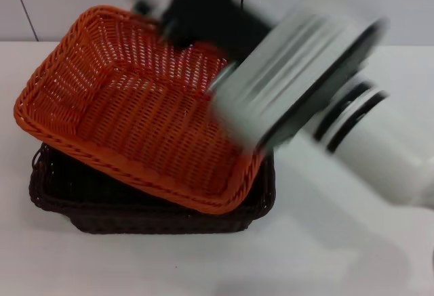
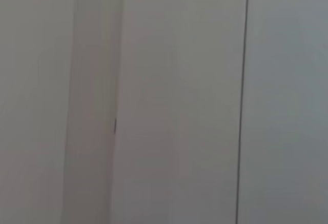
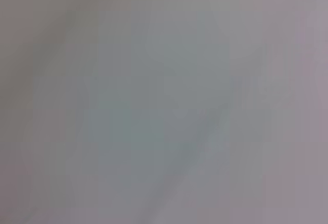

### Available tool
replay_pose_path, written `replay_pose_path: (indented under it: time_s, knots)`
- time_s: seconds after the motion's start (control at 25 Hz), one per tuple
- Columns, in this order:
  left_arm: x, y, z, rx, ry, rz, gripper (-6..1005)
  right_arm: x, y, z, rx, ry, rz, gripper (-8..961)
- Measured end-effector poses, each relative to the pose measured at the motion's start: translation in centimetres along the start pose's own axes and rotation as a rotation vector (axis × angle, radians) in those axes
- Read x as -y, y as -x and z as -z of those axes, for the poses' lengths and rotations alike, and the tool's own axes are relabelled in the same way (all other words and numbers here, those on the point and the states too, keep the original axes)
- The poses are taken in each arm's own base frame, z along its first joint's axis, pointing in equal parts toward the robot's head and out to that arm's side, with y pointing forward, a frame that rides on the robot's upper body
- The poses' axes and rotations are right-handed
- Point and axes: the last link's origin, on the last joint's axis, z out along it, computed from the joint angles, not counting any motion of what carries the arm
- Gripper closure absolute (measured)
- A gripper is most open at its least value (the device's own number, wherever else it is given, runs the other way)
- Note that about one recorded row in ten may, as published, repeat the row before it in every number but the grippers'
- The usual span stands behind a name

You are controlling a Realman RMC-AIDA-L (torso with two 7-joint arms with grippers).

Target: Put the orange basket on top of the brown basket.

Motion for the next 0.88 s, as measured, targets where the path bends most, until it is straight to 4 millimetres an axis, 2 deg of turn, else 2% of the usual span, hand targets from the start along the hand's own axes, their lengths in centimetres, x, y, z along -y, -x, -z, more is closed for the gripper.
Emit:
replay_pose_path:
  time_s: [0.12,0.24,0.32,0.48,0.64,0.88]
  knots:
    - [0.3,-0.2,0.0,-0.013,-0.011,0.008,228,4.2,-3.3,1.4,-0.049,-0.217,-0.243,326]
    - [0.4,-0.3,0.0,-0.016,-0.014,0.008,227,7.0,-7.0,4.4,-0.076,-0.415,-0.424,325]
    - [0.4,-0.3,0.0,-0.016,-0.014,0.008,228,7.9,-8.9,6.3,-0.079,-0.51,-0.49,325]
    - [0.3,-0.4,-0.1,-0.02,-0.012,0.008,228,8.4,-12.2,9.3,-0.084,-0.647,-0.473,325]
    - [0.2,-0.4,-0.2,-0.024,-0.009,0.009,227,7.8,-13.9,11.0,-0.067,-0.7,-0.412,325]
    - [-0.8,-1.0,-0.9,-0.059,0.019,0.018,228,8.2,-16.2,12.7,-0.048,-0.748,-0.495,324]
